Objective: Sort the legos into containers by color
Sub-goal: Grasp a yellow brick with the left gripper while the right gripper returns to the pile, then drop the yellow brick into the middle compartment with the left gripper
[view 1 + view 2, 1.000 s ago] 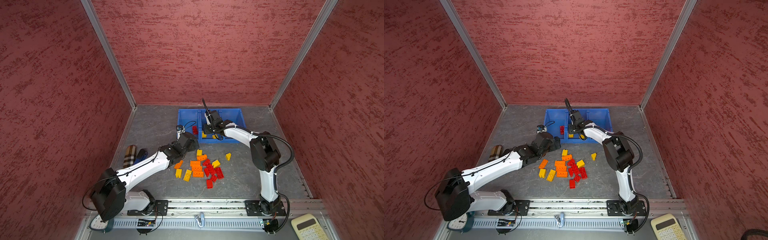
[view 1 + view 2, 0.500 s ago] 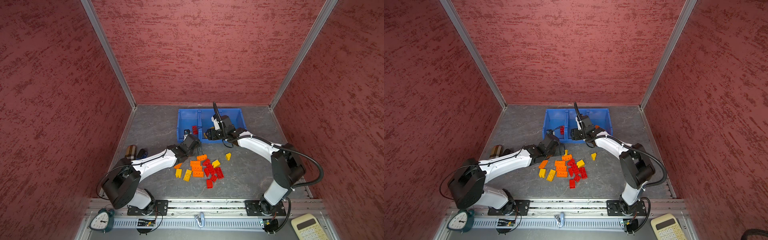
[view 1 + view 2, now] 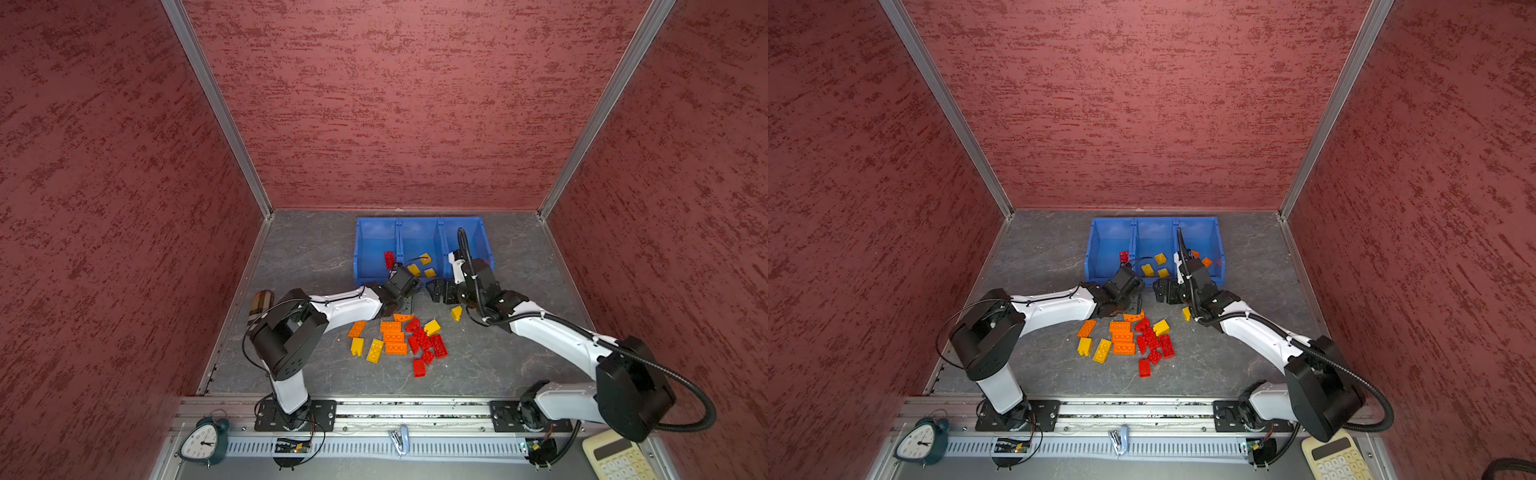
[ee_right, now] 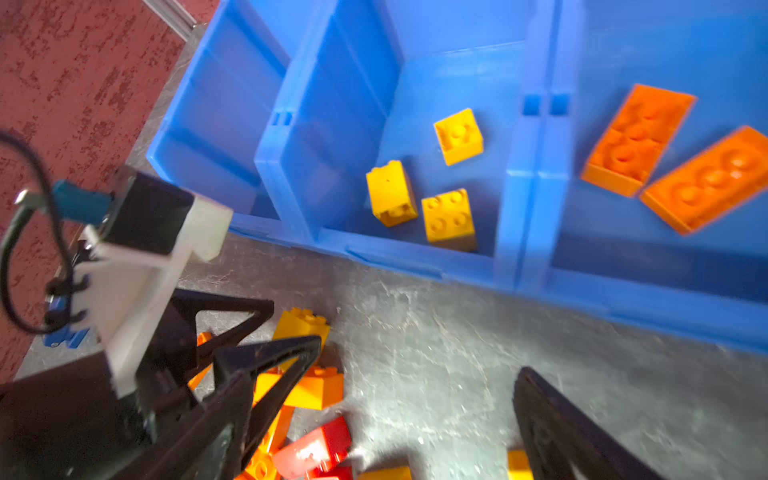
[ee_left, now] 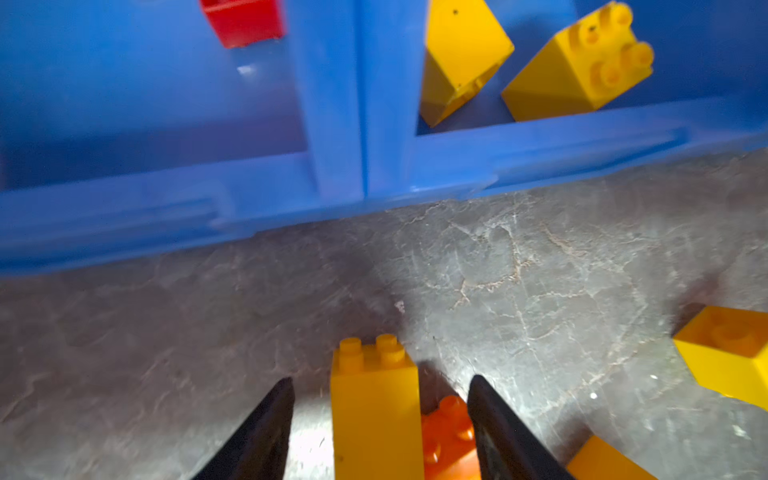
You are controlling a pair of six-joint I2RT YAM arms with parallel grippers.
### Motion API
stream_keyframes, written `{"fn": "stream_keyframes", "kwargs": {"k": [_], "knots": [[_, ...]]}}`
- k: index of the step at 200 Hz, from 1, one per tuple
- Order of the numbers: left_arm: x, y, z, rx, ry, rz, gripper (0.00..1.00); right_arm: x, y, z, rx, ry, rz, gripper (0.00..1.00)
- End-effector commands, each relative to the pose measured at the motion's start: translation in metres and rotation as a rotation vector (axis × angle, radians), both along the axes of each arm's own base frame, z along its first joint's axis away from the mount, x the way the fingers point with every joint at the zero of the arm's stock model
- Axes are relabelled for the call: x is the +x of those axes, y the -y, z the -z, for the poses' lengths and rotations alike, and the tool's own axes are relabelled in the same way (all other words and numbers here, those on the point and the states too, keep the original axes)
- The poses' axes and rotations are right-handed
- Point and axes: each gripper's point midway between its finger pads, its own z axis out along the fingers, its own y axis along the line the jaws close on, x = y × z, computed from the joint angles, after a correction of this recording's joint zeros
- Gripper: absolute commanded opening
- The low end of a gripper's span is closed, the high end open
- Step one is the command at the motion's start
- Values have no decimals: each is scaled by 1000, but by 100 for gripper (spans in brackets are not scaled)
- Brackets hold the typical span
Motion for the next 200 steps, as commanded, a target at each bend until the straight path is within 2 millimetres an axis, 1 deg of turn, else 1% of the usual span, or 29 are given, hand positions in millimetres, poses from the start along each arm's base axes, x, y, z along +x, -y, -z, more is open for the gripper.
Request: {"fn": "stream_keyframes", "kwargs": {"k": [1, 34, 53, 72, 89, 109, 132, 147, 162, 188, 200], "knots": [[-2, 0, 6, 43, -19, 10, 60, 3, 9, -20, 68, 87, 74, 99], [-3, -1, 17, 70, -41, -4, 51, -2, 22, -20, 103, 87, 142, 99], [-4, -3, 23, 86, -48, -14, 47, -7, 24, -18, 117, 85, 142, 99], [-5, -2, 24, 90, -47, -17, 44, -11, 28, -16, 121, 86, 155, 99], [-4, -5, 24, 100, -41, -27, 38, -11, 36, -15, 115, 93, 192, 99], [-2, -5, 17, 99, -20, -36, 32, -11, 43, -16, 113, 106, 226, 99], [-1, -1, -6, 100, 56, -29, 28, -12, 43, -18, 119, 113, 228, 99], [2, 2, -31, 88, 125, -40, 28, -13, 44, -20, 124, 113, 232, 99], [8, 8, -60, 23, 192, -53, 28, -13, 47, -23, 134, 127, 247, 99], [25, 33, -107, -94, 324, 4, 29, -14, 51, -26, 148, 145, 265, 99], [38, 44, -121, -104, 371, 34, 29, -14, 54, -24, 149, 138, 286, 99]]}}
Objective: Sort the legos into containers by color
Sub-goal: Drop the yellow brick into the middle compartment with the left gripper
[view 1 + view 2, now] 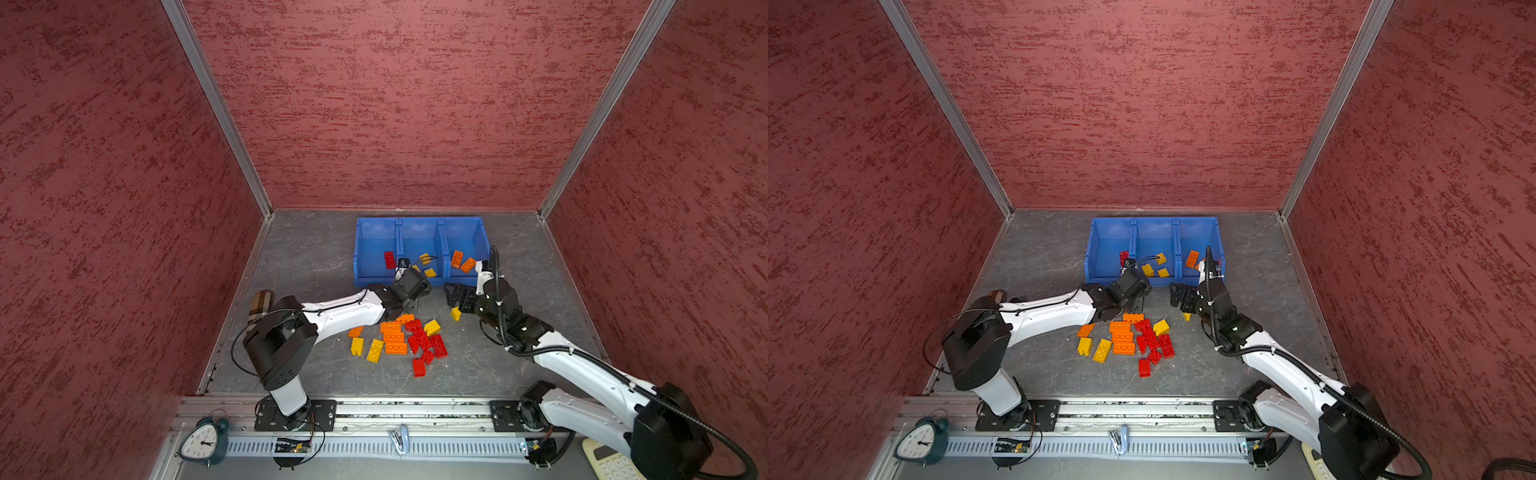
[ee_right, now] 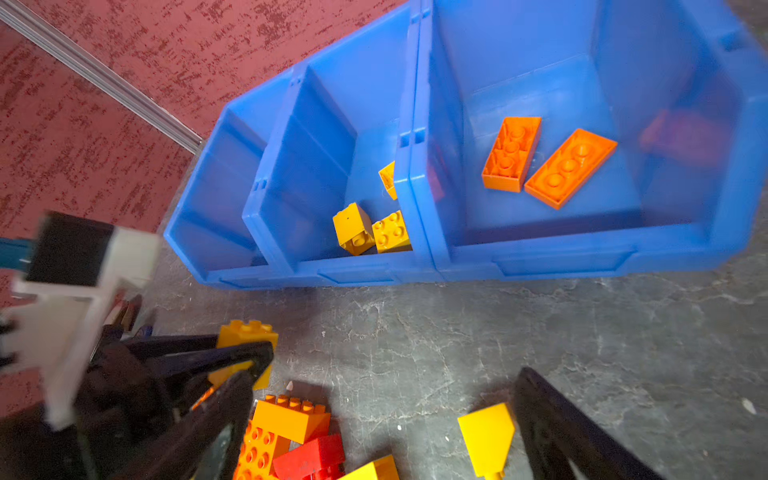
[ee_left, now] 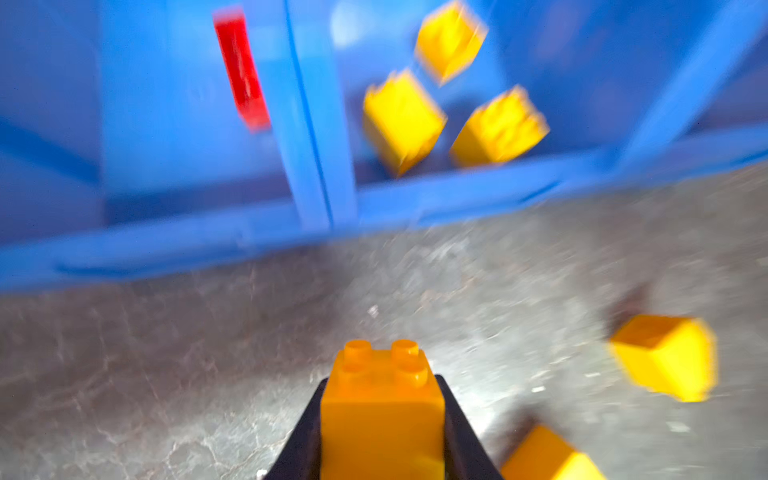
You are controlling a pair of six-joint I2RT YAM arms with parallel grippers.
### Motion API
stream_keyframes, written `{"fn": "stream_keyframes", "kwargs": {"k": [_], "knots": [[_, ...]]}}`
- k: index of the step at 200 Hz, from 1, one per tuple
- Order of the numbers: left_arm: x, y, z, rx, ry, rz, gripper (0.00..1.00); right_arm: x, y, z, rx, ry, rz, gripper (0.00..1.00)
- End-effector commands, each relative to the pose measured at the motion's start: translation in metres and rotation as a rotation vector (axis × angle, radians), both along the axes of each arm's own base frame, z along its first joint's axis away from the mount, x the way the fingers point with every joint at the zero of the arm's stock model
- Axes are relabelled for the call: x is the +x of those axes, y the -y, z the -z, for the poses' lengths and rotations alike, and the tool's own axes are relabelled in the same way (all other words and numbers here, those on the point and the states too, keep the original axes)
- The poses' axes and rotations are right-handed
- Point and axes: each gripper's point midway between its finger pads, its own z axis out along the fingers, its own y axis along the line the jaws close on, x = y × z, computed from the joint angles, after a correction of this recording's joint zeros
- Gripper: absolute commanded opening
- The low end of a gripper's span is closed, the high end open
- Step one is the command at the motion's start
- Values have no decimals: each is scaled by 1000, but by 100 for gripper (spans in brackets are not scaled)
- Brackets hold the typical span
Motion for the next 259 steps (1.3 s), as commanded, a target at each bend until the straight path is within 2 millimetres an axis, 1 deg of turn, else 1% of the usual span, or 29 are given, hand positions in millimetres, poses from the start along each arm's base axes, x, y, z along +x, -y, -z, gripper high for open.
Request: {"fn": "stream_keyframes", "kwargs": {"k": [1, 9, 15, 19, 22, 37, 63, 78, 103, 121, 147, 179, 200, 228, 259], "knots": [[33, 26, -50, -71, 170, 45, 29, 5, 11, -4, 27, 22, 73, 99], [43, 31, -53, -57, 187, 54, 29, 5, 14, -1, 28, 9, 99, 99], [53, 36, -59, -50, 204, 60, 29, 4, 16, 0, 27, 4, 108, 99], [59, 38, -58, -35, 207, 66, 29, 4, 16, 0, 29, 4, 110, 99], [63, 40, -61, -27, 217, 69, 29, 4, 17, 1, 30, 3, 114, 99], [86, 46, -59, 35, 249, 73, 29, 3, 17, 1, 43, 0, 118, 99], [120, 57, -58, 55, 276, 97, 29, 1, 23, 4, 64, -15, 160, 99], [136, 60, -54, 65, 278, 92, 29, 0, 26, 5, 60, -20, 170, 99], [160, 56, -48, 99, 293, 62, 29, -2, 32, 6, 58, -21, 200, 99], [175, 53, -38, 117, 291, 47, 30, -3, 35, 8, 67, -19, 220, 99], [187, 55, -24, 104, 261, 41, 31, -4, 36, 5, 69, -9, 216, 99], [197, 54, -10, 80, 217, 21, 33, -4, 36, 3, 44, 2, 202, 99], [200, 57, -9, 63, 198, 15, 36, -4, 35, 1, 42, 4, 192, 99], [200, 64, -15, 24, 200, 29, 48, -3, 33, 1, 46, 3, 186, 99], [195, 72, -25, -14, 199, 58, 59, -3, 32, 4, 41, -7, 181, 99]]}}
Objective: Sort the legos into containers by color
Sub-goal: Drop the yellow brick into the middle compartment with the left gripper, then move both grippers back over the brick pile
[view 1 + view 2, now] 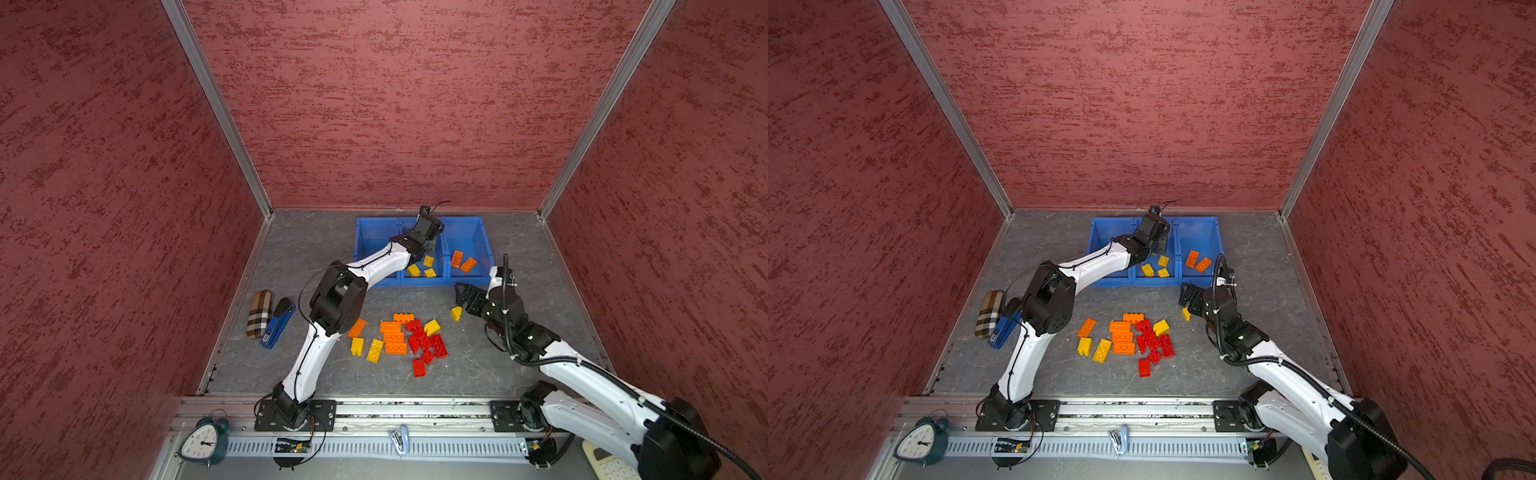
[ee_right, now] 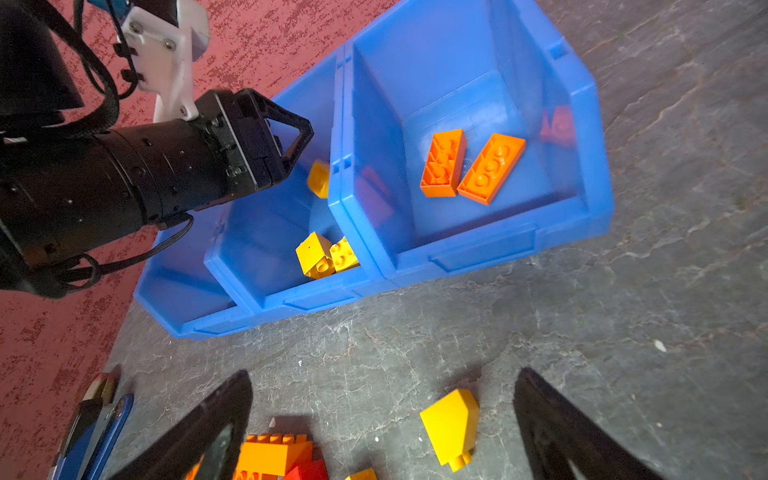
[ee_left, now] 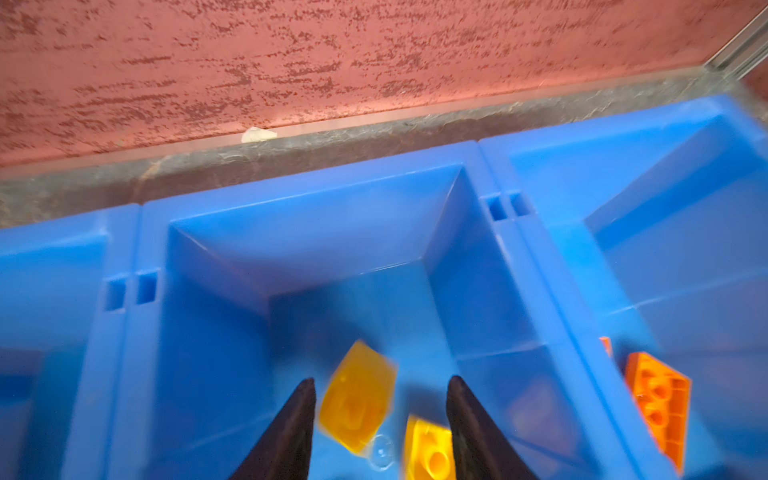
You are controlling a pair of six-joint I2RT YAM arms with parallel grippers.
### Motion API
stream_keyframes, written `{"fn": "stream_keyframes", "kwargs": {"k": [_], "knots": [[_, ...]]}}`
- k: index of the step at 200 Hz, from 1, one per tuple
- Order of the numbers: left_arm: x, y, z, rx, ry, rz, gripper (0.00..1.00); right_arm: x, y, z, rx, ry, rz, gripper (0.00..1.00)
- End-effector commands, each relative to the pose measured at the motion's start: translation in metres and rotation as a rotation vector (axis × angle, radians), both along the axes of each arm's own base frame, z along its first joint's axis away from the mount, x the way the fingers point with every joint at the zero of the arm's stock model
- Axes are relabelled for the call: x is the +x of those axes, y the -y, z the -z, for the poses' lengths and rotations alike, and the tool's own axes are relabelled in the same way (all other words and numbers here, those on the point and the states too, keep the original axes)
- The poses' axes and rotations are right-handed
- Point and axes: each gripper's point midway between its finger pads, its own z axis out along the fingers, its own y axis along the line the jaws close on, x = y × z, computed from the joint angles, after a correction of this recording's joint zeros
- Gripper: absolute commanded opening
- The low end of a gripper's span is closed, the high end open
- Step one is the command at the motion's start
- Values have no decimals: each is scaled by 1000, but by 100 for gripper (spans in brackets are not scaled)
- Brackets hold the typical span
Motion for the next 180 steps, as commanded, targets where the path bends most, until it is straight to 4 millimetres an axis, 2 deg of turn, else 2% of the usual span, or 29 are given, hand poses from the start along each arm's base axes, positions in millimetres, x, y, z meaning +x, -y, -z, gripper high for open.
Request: {"fn": "stream_keyframes", "kwargs": {"k": [1, 22, 52, 74, 112, 159, 180], "knots": [[-3, 11, -13, -50, -2, 32, 59, 1, 2, -1, -11, 2, 6, 99], [-9, 15, -25, -70, 9, 54, 70, 0, -3, 2, -30, -1, -34, 99], [-27, 32, -51, -134, 87, 167, 100, -3, -14, 11, -90, -45, -125, 99], [-36, 34, -65, -167, 121, 194, 100, -4, -19, 20, -128, -82, -172, 99], [-52, 26, -77, -189, 146, 186, 99, -8, -28, 33, -148, -122, -237, 99], [-83, 9, -98, -251, 190, 200, 99, -35, -35, 60, -168, -271, -350, 94], [-100, -1, -93, -253, 170, 195, 99, -49, -35, 70, -158, -335, -371, 94]]}}
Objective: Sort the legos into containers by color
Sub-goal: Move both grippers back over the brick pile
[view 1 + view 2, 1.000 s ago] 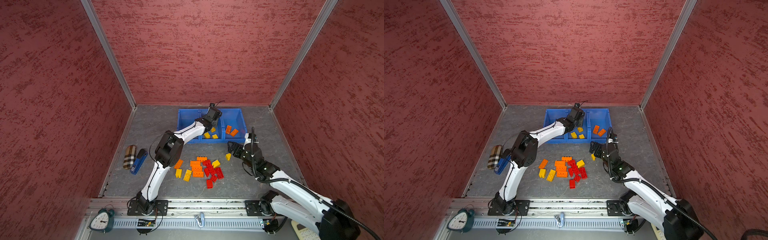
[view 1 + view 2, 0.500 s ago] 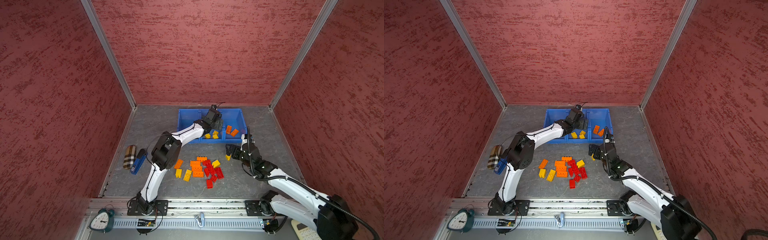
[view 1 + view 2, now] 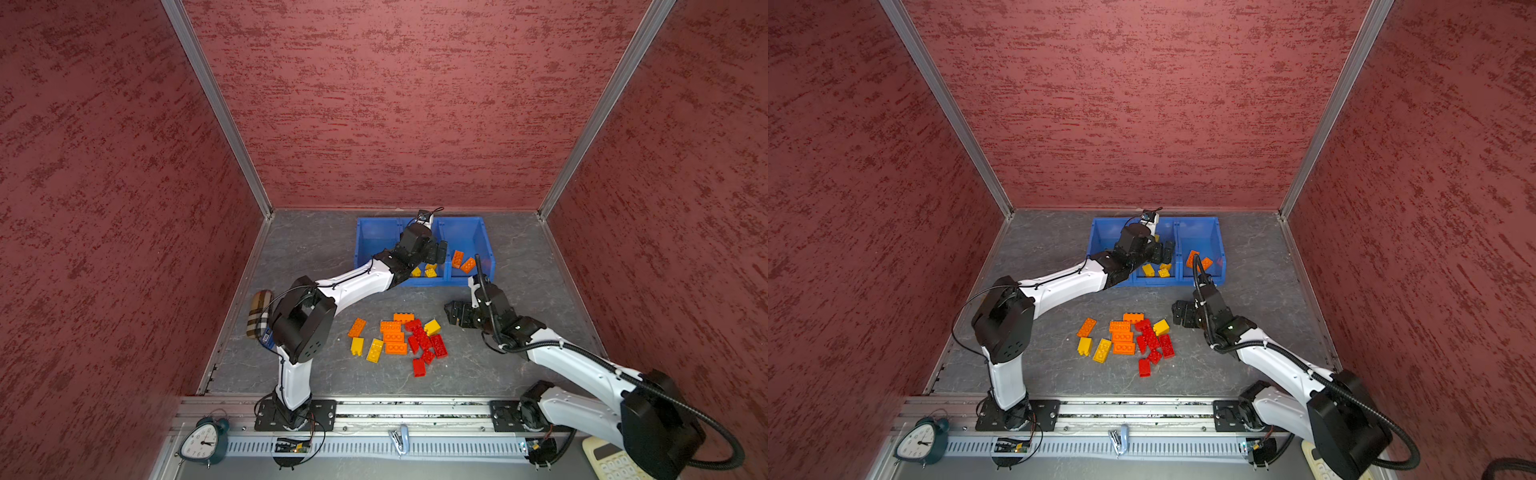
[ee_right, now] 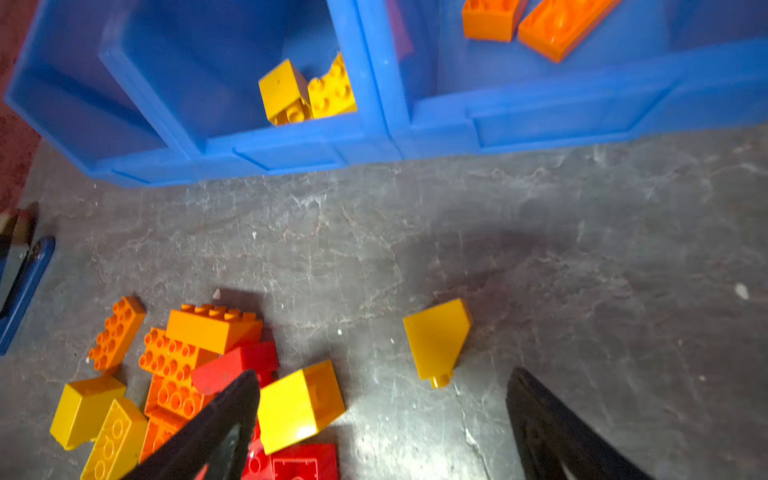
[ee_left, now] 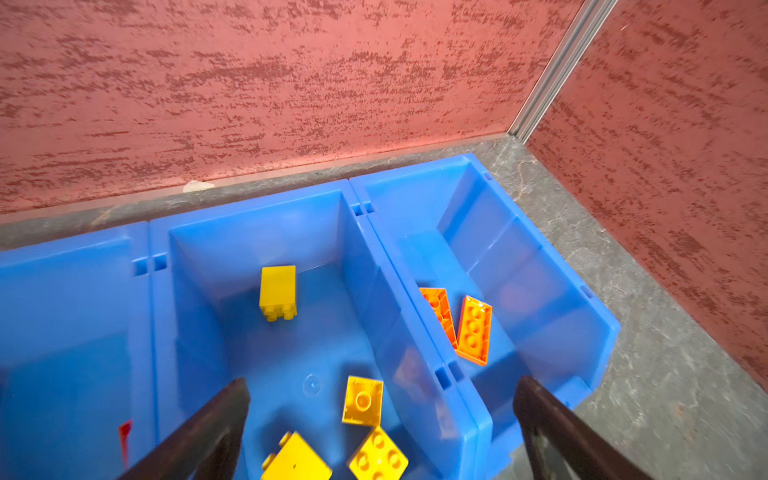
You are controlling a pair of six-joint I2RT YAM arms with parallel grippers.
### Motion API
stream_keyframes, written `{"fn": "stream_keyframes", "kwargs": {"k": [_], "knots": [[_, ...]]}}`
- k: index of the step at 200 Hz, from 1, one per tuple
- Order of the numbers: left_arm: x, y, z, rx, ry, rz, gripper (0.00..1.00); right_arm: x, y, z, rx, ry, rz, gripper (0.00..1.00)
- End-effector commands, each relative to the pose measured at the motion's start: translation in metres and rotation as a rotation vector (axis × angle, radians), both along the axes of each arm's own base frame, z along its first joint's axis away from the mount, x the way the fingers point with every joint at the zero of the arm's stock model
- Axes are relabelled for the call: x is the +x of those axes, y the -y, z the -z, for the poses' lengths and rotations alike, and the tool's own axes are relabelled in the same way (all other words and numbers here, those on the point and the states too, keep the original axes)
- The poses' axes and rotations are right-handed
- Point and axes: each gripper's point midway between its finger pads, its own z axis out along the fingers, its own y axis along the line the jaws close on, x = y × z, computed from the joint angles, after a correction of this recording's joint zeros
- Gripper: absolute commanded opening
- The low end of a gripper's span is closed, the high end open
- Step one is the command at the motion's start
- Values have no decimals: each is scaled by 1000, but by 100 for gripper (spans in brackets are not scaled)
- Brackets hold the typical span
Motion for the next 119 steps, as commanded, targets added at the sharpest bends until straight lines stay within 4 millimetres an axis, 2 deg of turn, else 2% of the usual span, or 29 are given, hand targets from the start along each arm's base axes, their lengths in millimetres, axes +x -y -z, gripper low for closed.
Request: {"fn": "stream_keyframes", "kwargs": {"k": [1, 24, 47, 87, 113, 119], "knots": [[-14, -3, -16, -58, 26, 9, 99, -18, -6, 4, 8, -82, -58, 94], [-37, -13, -2, -20, -13, 14, 99, -25, 0, 12, 12, -110, -23, 95], [-67, -25, 12, 57, -69, 20, 99, -22, 6, 14, 17, -103, 35, 97], [-144, -43, 49, 245, -217, 156, 100, -10, 13, 11, 2, -60, 101, 99], [-190, -53, 71, 291, -350, 287, 91, -4, 13, 10, -25, -48, 99, 99], [-197, -57, 75, 303, -367, 297, 85, -3, 12, 10, -30, -48, 94, 99]]}}
